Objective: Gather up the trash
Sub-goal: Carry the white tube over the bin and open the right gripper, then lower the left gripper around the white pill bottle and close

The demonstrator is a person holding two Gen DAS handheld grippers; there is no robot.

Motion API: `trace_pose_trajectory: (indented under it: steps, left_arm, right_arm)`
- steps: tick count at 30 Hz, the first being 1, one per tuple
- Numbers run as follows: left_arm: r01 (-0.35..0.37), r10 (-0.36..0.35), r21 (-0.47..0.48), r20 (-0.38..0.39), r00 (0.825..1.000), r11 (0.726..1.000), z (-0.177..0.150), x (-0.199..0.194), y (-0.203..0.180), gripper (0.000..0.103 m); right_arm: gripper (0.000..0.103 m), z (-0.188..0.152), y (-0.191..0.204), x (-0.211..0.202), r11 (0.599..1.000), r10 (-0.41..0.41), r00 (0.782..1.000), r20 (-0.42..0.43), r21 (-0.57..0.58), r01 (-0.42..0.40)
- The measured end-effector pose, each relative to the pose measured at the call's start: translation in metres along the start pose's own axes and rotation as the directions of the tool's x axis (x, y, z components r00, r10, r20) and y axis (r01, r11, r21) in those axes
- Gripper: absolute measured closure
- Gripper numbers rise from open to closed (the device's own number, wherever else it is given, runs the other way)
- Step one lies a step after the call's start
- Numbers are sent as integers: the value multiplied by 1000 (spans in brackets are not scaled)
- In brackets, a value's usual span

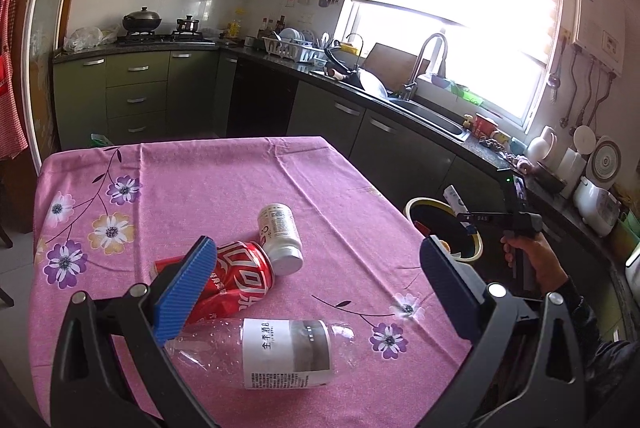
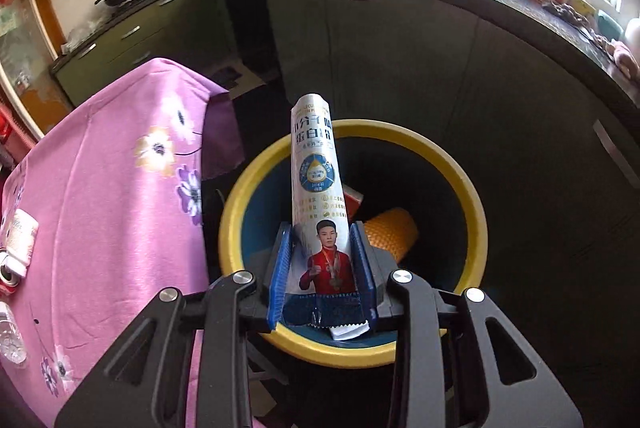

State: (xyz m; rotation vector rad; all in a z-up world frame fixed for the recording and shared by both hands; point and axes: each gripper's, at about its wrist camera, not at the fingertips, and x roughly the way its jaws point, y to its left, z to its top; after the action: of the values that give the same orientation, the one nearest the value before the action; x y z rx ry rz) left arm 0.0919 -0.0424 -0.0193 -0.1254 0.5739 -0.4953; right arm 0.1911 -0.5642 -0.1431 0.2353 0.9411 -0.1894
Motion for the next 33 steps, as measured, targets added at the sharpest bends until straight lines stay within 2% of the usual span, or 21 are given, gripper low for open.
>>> trace_pose_trajectory:
  steps: [3, 5, 11, 12, 14, 17, 20, 22, 24, 29, 31, 33]
  left_arm:
    - [-1, 1, 4, -5, 1000, 1000, 0, 4, -4, 6]
    - [0, 0, 12, -13, 1000, 1000, 0, 7, -6, 6]
    - [1, 0, 26, -31, 1000, 1000, 2, 17, -11, 6]
    - [1, 0, 25, -31, 1000, 1000, 4, 19, -11, 6]
    - [-1, 2, 21, -40, 999, 1000, 8, 25, -10, 6]
    - [-11, 13, 31, -67, 998, 999, 19, 43, -10, 6]
    - [-17, 20, 22, -129, 991, 1000, 34, 68, -7, 6]
    - [9, -16, -38, -198, 980, 999, 42, 89, 1, 6]
    - [50, -79, -111, -268, 960, 993, 46, 110, 9, 6]
    - [72, -134, -173, -379, 916, 982, 47, 150, 13, 6]
    - [59, -147, -209, -437, 887, 976, 44, 167, 18, 6]
    - [11, -114, -210, -484, 868, 978, 45, 179, 22, 6]
  right_arm:
    - [71, 1, -13, 11, 1000, -17, 1000, -15, 26, 18]
    - [52, 1, -18, 14, 999, -29, 1000, -12, 42, 29]
    - [51, -11, -6, -12, 998, -21, 997, 70, 63, 16]
    - [51, -13, 2, -22, 998, -8, 995, 98, 57, 2]
    - [42, -22, 18, -47, 998, 46, 985, 168, 40, -53]
    - [41, -34, 42, -80, 994, 106, 963, 247, -11, -107]
    - [41, -38, 61, -98, 988, 152, 948, 281, -43, -146]
    - [41, -41, 65, -107, 984, 180, 940, 291, -46, -174]
    - [41, -44, 69, -110, 979, 203, 936, 287, -46, -198]
    - [37, -48, 75, -108, 975, 222, 938, 268, -39, -220]
    - [37, -48, 74, -105, 974, 224, 940, 257, -36, -222]
    - [37, -49, 74, -103, 973, 231, 939, 255, -35, -229]
